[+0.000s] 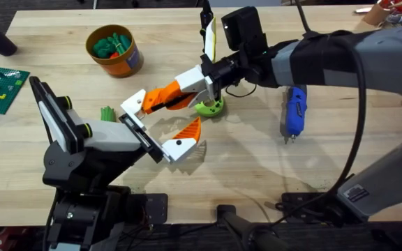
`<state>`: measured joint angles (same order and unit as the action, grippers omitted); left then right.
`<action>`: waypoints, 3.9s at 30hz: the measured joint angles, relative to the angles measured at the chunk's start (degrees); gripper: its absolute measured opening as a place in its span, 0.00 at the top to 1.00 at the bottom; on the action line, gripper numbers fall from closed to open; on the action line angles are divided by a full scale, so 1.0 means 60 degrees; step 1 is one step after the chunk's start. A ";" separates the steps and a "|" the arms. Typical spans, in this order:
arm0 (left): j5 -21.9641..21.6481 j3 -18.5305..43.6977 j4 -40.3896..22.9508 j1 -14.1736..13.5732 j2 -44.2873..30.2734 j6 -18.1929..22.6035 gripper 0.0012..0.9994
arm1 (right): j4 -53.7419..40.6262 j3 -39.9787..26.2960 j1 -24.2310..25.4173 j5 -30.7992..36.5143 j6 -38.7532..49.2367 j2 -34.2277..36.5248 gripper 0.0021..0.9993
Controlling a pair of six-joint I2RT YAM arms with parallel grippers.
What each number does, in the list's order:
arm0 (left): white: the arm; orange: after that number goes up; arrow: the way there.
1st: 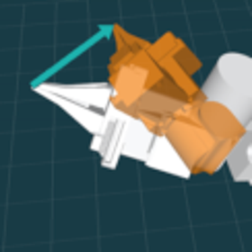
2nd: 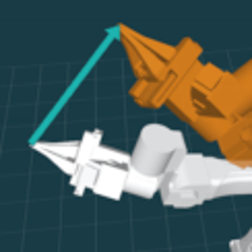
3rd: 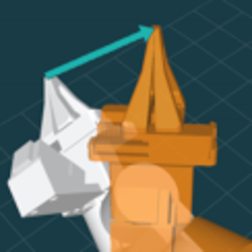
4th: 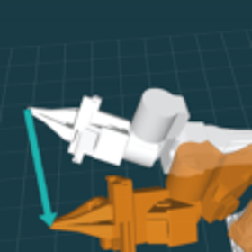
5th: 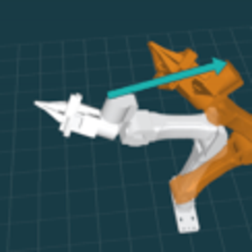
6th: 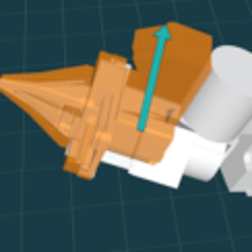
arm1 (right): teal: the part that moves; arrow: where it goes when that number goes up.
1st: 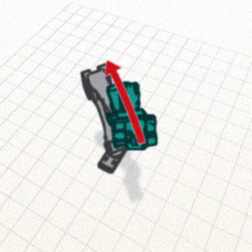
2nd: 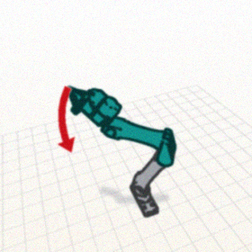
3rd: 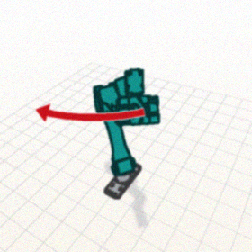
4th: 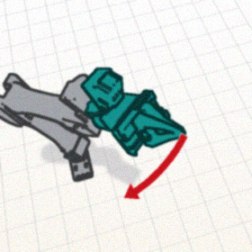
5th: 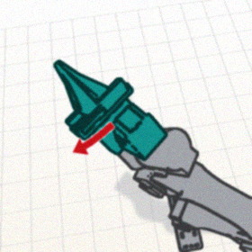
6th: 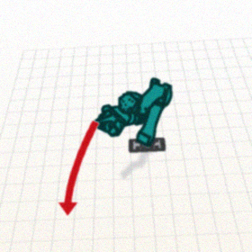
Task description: Pick up the gripper from the table and insert it into the empty holder that is missing its gripper. Then pick up a screw, insert it into the mounting hole, and use the screwdriver to tighten it. Finally, clean up the table by picking up the vegetable and placing it into the bucket.
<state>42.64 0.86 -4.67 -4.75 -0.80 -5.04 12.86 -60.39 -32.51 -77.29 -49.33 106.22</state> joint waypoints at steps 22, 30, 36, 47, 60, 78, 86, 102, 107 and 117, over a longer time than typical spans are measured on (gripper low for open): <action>0.0131 0.0000 -0.0011 0.0037 0.0003 -0.0084 0.02 | -0.0084 0.0002 -0.0005 -0.0300 0.1489 0.0006 0.98; 0.0349 0.0007 -0.0061 0.0089 0.0011 -0.0065 0.02 | -0.0064 0.0005 0.0018 -0.0710 0.2171 0.0253 0.98; 0.0858 0.0023 -0.0138 0.0120 0.0007 -0.0130 0.02 | 0.0016 0.0001 0.0016 -0.1487 0.2618 0.0753 0.98; 0.1585 0.0025 -0.0230 0.0123 -0.0003 -0.0234 0.02 | 0.0070 -0.0016 -0.0232 -0.1666 0.2836 0.0917 0.98; 0.1856 0.0047 -0.0321 0.0238 0.0000 -0.0210 0.02 | -0.0039 -0.0305 -0.0279 -0.1469 0.1766 0.0924 0.98; 0.1284 0.0065 -0.0321 0.0448 0.0000 -0.0244 0.02 | 0.0018 -0.0535 -0.0594 0.0212 0.1237 0.0485 0.98; 0.0955 0.0091 -0.0343 0.0452 0.0022 -0.0238 0.02 | -0.0003 -0.0122 -0.0925 0.1909 0.1148 -0.0353 0.98; 0.0418 0.0120 -0.0390 0.0576 0.0018 -0.0425 0.01 | 0.1312 0.0220 -0.1320 0.2873 0.0719 -0.0431 0.98; 0.0462 0.0153 -0.0477 0.0576 0.0018 -0.0512 0.01 | 0.1058 0.0216 -0.1320 0.2825 0.0864 -0.0431 0.98; 0.0763 0.0197 -0.0583 0.0576 -0.0055 -0.0735 0.02 | 0.0530 0.0194 -0.1320 0.2831 0.1250 -0.0431 0.78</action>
<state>47.21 2.04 -8.16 -1.30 -1.13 -9.45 16.03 -59.22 -40.42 -60.30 -41.83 103.63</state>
